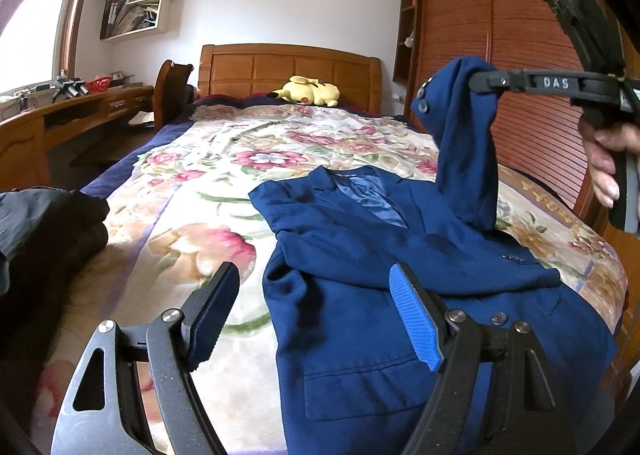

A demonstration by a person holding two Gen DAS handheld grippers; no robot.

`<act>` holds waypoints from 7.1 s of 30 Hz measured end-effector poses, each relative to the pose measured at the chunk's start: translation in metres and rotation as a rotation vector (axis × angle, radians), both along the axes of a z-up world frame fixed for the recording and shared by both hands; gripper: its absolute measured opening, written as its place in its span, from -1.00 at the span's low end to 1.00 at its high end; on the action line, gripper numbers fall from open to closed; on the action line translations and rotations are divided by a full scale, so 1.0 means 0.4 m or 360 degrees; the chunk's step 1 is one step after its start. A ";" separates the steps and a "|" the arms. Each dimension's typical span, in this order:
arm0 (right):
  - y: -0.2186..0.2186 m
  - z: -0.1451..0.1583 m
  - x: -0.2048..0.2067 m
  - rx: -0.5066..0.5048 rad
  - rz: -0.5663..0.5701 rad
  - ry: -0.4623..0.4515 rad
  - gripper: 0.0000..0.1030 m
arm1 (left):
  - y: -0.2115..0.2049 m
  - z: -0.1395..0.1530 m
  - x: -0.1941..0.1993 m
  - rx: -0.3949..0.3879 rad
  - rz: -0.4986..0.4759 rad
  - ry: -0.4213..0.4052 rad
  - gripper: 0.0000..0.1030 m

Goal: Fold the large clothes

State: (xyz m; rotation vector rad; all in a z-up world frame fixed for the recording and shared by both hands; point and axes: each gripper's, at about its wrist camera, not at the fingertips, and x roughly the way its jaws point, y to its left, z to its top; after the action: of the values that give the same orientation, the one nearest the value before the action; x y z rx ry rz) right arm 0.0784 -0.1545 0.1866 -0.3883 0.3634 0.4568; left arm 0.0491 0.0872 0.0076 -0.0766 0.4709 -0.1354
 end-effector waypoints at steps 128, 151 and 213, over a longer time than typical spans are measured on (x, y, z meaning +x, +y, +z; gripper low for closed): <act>-0.135 -0.479 0.004 0.0196 -0.0491 0.0453 0.10 | -0.197 -0.168 0.038 0.0282 -0.0311 0.0496 0.08; -0.149 -0.517 -0.005 0.0245 -0.0477 0.0383 0.11 | -0.112 -0.014 0.038 0.0305 -0.0125 0.0259 -0.91; -0.355 -0.422 -0.225 0.0130 -0.0543 0.0375 0.38 | -0.059 -0.121 -0.263 0.0260 -0.0026 0.0216 0.53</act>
State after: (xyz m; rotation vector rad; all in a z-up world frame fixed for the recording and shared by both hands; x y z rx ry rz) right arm -0.0117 -0.2966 0.0179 -0.1869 0.6260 0.1821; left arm -0.0560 0.0636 -0.0407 0.0789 0.6163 -0.1077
